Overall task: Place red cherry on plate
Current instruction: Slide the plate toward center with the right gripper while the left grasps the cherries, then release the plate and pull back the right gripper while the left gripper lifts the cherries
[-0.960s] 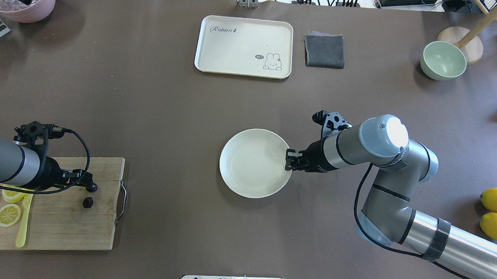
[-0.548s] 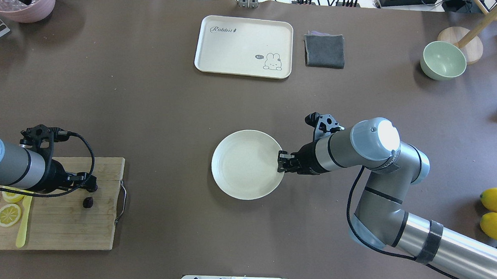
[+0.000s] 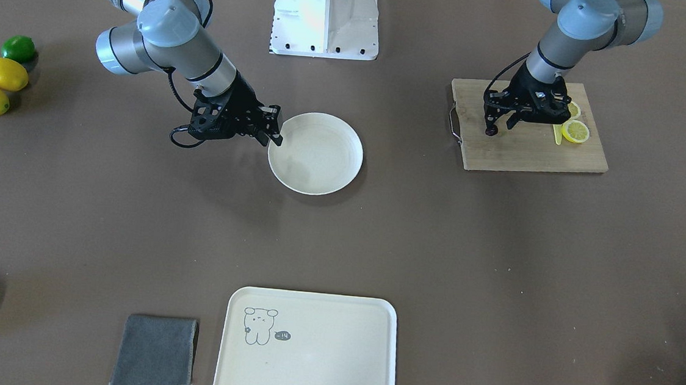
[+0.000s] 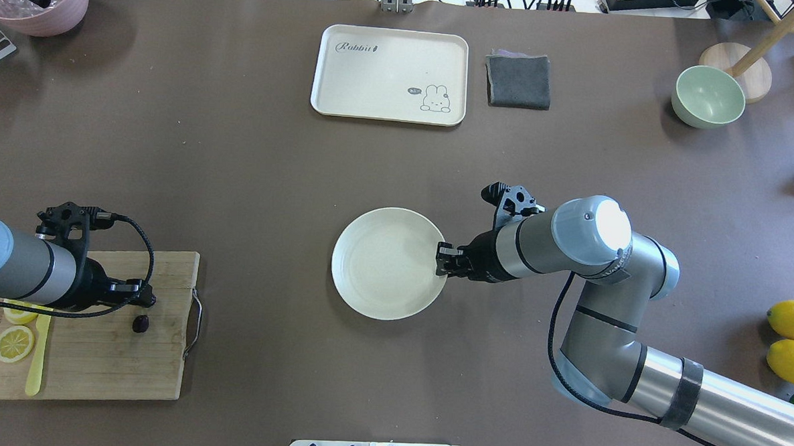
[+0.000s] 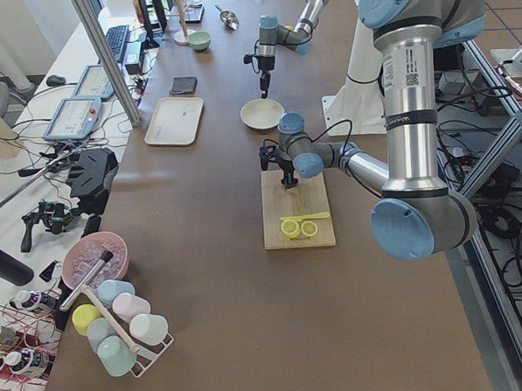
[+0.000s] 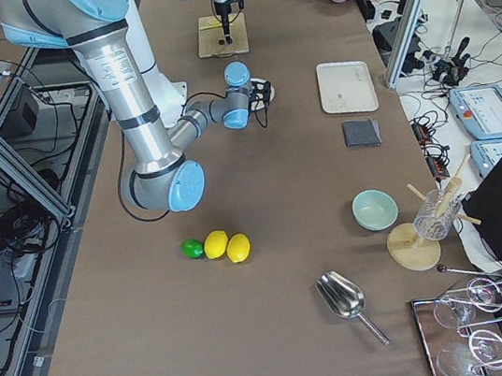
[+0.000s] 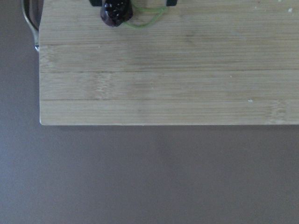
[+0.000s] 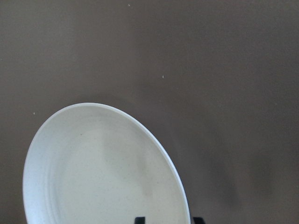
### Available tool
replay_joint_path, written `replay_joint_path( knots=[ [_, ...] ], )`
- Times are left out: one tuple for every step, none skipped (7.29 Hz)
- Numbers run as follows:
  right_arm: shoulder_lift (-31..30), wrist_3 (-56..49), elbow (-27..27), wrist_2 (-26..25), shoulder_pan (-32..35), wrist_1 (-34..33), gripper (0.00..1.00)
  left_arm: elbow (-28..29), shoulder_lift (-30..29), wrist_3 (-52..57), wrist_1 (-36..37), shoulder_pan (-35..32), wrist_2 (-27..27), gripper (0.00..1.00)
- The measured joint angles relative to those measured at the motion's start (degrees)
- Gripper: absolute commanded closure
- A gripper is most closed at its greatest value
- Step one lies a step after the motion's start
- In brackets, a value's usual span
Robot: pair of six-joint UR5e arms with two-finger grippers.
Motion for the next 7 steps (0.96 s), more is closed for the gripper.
replay_joint_path(
  knots=[
    [-0.1, 0.2, 1.9, 0.0, 0.0, -2.1, 0.0, 0.0, -0.1, -0.5, 0.0, 0.3, 0.0, 0.58],
    [-0.4, 0.2, 3.1, 0.2, 0.2, -3.0, 0.0, 0.1, -0.2, -0.8, 0.0, 0.5, 0.0, 0.74],
    [-0.9, 0.2, 3.9, 0.5, 0.4, -3.4, 0.0, 0.1, -0.2, -0.8, 0.0, 0.5, 0.0, 0.89],
    [-1.8, 0.1, 4.9, 1.1, 0.8, -3.5, 0.0, 0.2, -0.3, -0.9, 0.0, 0.5, 0.3, 1.0],
    [-2.7, 0.1, 5.7, 2.2, 1.4, -3.5, 0.0, 0.3, -0.3, -0.9, 0.0, 0.6, 0.8, 1.0],
    [-3.3, 0.0, 6.2, 3.4, 2.2, -3.5, 0.0, 0.1, -0.4, -0.8, 0.0, 0.5, 1.3, 1.0],
    [-3.6, 0.0, 6.4, 4.2, 2.8, -3.5, 0.0, -0.4, -0.5, -0.8, 0.0, 0.3, 1.3, 1.0]
  ],
)
